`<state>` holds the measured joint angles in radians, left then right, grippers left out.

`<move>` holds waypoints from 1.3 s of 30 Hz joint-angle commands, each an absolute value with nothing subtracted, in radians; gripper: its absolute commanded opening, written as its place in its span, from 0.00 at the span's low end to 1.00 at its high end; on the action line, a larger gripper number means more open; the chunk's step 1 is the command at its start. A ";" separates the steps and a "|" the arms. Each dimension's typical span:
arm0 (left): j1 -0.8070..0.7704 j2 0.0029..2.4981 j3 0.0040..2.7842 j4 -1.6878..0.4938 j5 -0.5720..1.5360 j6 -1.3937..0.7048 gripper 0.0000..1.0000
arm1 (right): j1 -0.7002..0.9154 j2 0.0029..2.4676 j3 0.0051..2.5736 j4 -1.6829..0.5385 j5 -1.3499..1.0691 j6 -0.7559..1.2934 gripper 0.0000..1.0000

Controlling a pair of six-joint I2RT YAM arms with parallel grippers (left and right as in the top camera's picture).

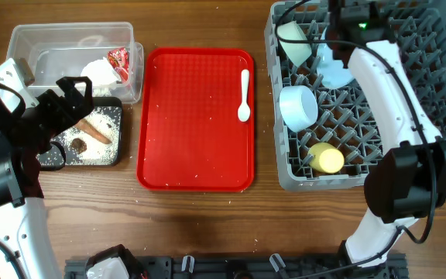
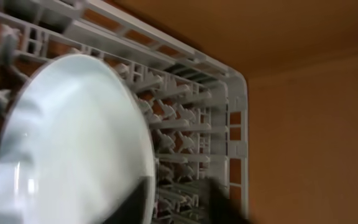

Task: Sort waste into correct bins and load items into the dishwasher rack
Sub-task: 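Carry the light blue plate to the rack and stand it upright, then reach the right gripper to the white spoon on the red tray and grasp it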

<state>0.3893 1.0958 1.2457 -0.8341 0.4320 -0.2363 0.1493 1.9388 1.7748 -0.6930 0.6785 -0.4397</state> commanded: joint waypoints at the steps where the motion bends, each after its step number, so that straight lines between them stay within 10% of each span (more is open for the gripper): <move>1: 0.388 1.096 1.255 -0.832 0.433 -0.213 1.00 | 0.149 1.947 1.772 -0.693 0.687 -0.415 0.85; 8: 0.388 1.096 1.255 -0.831 0.433 -0.213 1.00 | 0.221 1.843 1.776 -0.710 0.560 -0.307 1.00; 15: 0.389 1.096 1.255 -0.832 0.433 -0.213 1.00 | 0.356 1.810 1.776 -0.718 -0.343 -0.039 1.00; 39: 0.388 1.096 1.255 -0.832 0.433 -0.213 1.00 | 0.591 2.023 1.774 -0.760 -0.107 0.214 0.95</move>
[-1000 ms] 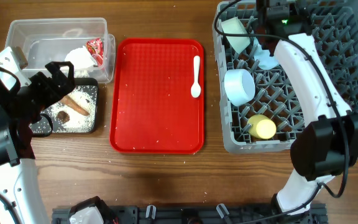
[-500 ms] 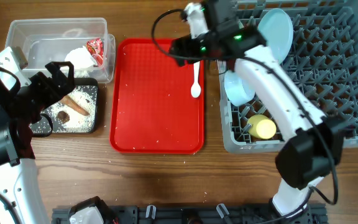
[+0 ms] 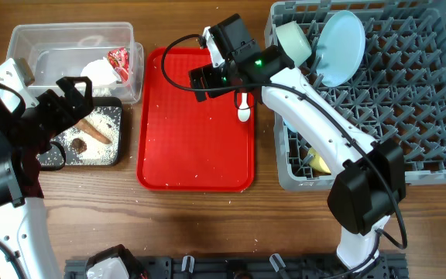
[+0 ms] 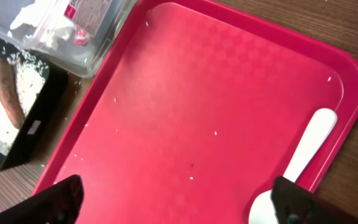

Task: Sort waste into correct bins and load items into the dishwasher rack
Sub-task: 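Reach the right gripper to the white spoon on the red tray and grasp it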

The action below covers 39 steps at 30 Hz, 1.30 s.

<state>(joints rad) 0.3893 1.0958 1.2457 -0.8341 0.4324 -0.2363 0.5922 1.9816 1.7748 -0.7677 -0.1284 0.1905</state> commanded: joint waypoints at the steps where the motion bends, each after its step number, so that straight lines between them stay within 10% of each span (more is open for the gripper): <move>1: 0.388 1.096 1.255 -0.832 0.433 -0.213 1.00 | 0.591 2.041 1.773 -0.762 -0.103 0.213 0.93; 39: 0.389 1.096 1.255 -0.832 0.433 -0.213 1.00 | 0.569 2.319 1.742 -0.776 0.262 0.210 0.61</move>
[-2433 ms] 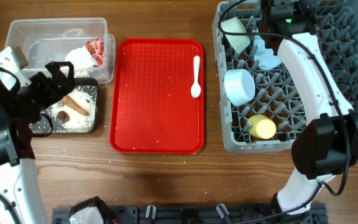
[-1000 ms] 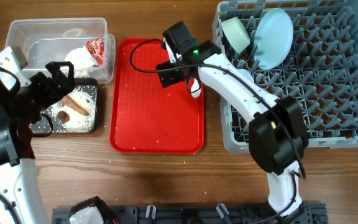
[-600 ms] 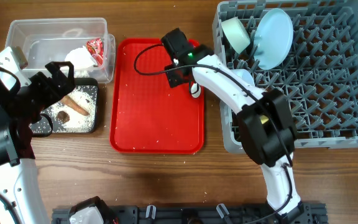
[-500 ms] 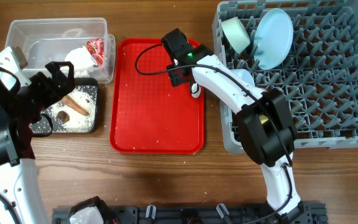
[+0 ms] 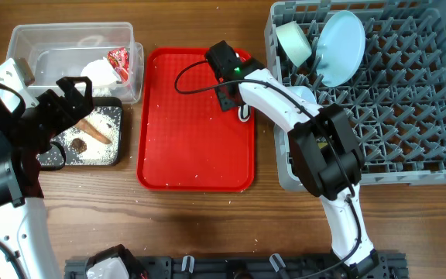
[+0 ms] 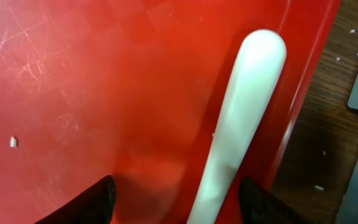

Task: Sort waste into correct bins and load items into the dishwasher rack
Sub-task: 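Reach the right gripper to the white spoon on the red tray and grasp it, then carry the white spoon into the rack and release it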

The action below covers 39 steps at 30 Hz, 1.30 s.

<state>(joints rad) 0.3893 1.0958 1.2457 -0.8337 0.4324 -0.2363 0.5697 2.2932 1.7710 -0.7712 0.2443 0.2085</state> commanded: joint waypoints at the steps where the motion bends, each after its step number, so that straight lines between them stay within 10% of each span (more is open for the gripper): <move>1: 0.389 1.096 1.255 -0.832 0.433 -0.213 1.00 | 0.569 2.319 1.734 -0.779 0.262 0.210 0.59; 9: 0.389 1.096 1.255 -0.832 0.433 -0.213 1.00 | 0.569 2.319 1.694 -0.776 0.234 0.197 0.31; 19: 0.389 1.096 1.255 -0.831 0.433 -0.213 1.00 | 0.557 2.352 1.693 -0.744 0.223 0.149 0.31; 27: 0.388 1.096 1.255 -0.831 0.433 -0.213 1.00 | 0.557 2.352 1.693 -0.751 0.207 0.148 0.05; 39: 0.389 1.096 1.255 -0.832 0.433 -0.213 1.00 | 0.554 2.032 1.767 -0.840 0.174 0.152 0.04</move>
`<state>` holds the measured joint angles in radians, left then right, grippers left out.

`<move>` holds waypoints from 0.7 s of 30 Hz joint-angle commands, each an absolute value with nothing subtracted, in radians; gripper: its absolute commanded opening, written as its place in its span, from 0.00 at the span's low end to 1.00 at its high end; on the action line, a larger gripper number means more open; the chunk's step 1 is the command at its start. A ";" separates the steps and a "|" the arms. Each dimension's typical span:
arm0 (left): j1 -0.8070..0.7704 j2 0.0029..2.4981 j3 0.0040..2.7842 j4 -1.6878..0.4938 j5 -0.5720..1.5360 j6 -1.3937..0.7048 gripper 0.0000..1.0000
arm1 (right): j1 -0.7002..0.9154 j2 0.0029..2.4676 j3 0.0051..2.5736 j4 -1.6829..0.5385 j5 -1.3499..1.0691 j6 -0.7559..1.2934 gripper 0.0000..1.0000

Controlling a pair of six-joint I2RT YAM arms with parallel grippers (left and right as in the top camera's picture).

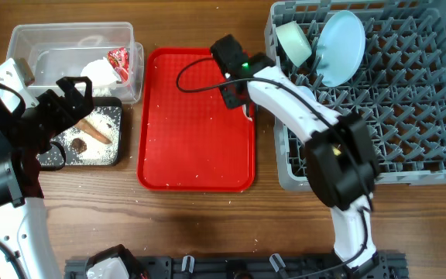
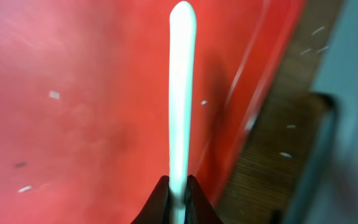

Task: Sort waste into correct bins and load items into the dishwasher rack
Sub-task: 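Carry the white spoon into the rack and release it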

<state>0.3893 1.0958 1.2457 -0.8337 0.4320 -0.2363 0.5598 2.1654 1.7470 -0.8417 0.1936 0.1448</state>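
Observation:
A white plastic spoon [image 2: 180, 93] is pinched between the fingers of my right gripper [image 2: 178, 186], which is shut on it. Its handle points away over the right edge of the red tray [image 1: 192, 139]. In the overhead view the right gripper [image 1: 238, 94] covers nearly all of the spoon. The grey dishwasher rack [image 1: 409, 116] holds a light blue plate [image 1: 341, 46] standing on edge and a pale green bowl [image 1: 293, 43]. My left gripper [image 1: 74, 97] hangs open and empty over the black tray [image 1: 108, 151].
A clear bin [image 1: 68, 46] at the back left holds wrappers. The black tray holds scattered rice and a sausage [image 1: 93, 129]. Crumbs speckle the red tray. The rack's left wall stands just right of the spoon.
My right gripper stood open with its fingers on either side of the spoon on the tray. Now it is shut on the spoon. The left arm has not moved.
First my right gripper was in the rack at the light blue plate. Then the plate stood on edge in the rack and the gripper was open above the red tray. It was then low over the spoon, and now grips it.

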 commanded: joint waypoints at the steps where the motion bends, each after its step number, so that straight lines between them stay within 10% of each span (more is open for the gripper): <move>1: 0.388 1.096 1.255 -0.831 0.433 -0.213 1.00 | 0.554 2.011 1.767 -0.839 0.173 0.161 0.04; 11: 0.389 1.096 1.255 -0.832 0.433 -0.213 1.00 | 0.301 1.793 1.767 -0.909 0.017 0.341 0.04; 21: 0.389 1.096 1.255 -0.831 0.433 -0.213 1.00 | 0.038 1.760 1.659 -1.180 0.300 1.057 0.04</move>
